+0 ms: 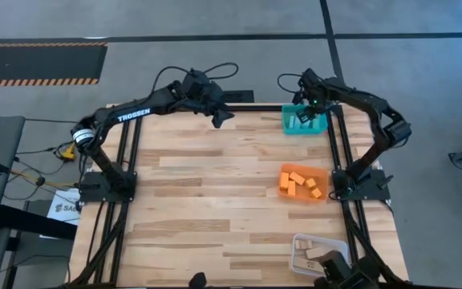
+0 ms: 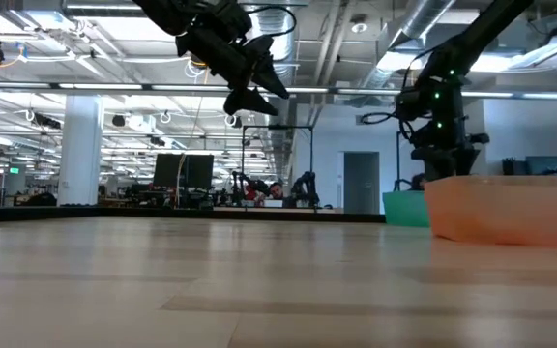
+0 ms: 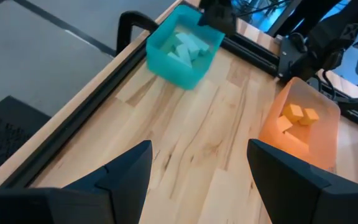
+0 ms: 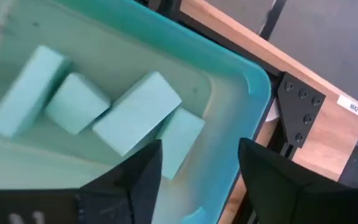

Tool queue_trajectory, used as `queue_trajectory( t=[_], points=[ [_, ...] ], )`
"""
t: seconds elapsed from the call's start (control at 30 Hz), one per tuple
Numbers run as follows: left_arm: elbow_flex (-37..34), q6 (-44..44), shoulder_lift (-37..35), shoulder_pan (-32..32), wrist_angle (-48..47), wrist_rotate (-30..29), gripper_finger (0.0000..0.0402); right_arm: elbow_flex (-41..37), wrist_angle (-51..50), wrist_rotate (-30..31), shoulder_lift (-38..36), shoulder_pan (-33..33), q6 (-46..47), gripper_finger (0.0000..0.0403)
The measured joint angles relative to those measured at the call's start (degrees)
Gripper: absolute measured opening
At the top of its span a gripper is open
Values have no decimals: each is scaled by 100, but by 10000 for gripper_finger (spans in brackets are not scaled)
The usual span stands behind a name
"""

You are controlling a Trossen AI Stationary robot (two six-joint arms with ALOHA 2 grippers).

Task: Sort & place blocks by color
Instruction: Return to Home Position

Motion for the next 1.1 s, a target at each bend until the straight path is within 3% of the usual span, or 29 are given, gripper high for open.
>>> queue_trajectory(
  t=[0.13,0.33,0.47,0.57,0.83,1.1],
  points=[
    [-2,22,-259,114,-56,3,249,0,-38,-299,-505,15,53,243],
    [0,112,-907,219,-114,-4,249,0,205,-1465,-1631,209,231,237],
    [-3,338,-1471,211,-229,-105,249,0,825,-2132,-2294,716,482,230],
    [-218,497,-1902,164,-204,-150,249,2,1465,-2176,-2578,1335,743,225],
    [-1445,477,-3295,146,466,-148,249,2,3221,-2431,-2590,3164,789,214],
    [-3126,-625,-4583,-182,2394,-166,249,-3,4094,-3249,-2453,4148,489,192]
  ],
)
